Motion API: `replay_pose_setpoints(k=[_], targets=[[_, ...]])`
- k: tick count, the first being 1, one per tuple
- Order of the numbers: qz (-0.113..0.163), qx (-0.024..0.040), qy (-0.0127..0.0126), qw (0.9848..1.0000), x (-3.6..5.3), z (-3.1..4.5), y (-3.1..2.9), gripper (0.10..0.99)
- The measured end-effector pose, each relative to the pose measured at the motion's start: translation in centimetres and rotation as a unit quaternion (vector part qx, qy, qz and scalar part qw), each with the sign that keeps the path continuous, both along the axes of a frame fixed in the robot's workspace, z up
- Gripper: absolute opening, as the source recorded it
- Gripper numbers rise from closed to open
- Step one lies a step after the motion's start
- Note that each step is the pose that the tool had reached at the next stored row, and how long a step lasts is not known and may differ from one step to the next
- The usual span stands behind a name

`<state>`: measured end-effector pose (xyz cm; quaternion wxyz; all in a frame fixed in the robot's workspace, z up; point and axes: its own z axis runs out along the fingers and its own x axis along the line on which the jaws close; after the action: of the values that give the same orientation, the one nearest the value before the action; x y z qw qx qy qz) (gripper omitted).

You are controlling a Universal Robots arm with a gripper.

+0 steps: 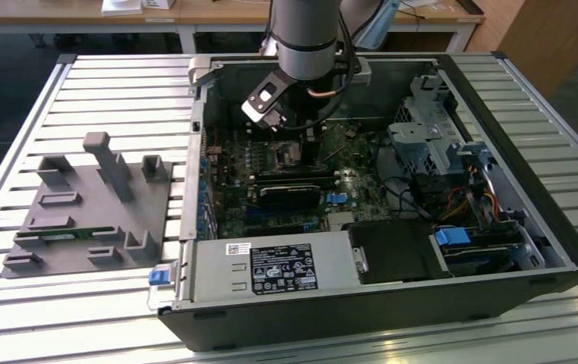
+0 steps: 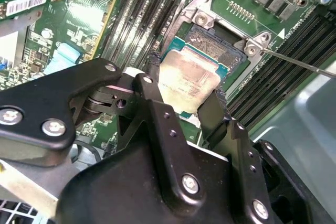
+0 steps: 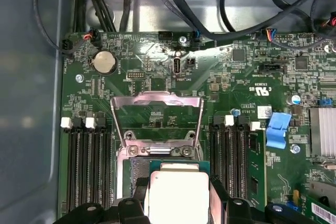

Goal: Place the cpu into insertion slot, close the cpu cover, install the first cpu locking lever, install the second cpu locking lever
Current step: 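Place the cpu into insertion slot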

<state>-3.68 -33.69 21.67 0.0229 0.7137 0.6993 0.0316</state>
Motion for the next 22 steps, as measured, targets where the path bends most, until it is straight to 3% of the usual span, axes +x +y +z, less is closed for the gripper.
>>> replay_pose_setpoints(k=[7,11,16,22], targets=[[0.001,-0.0014,0.0015,1.0000,-0.01,-0.06,0.03,0.541],[0.017,-0.0013,0.0013,0.9999,0.00,-0.10,0.07,0.541],[0.021,-0.0013,0.0013,0.9998,0.00,-0.32,0.68,0.541],[0.021,-0.0014,0.0014,0.9998,-0.14,-0.97,1.00,0.541]])
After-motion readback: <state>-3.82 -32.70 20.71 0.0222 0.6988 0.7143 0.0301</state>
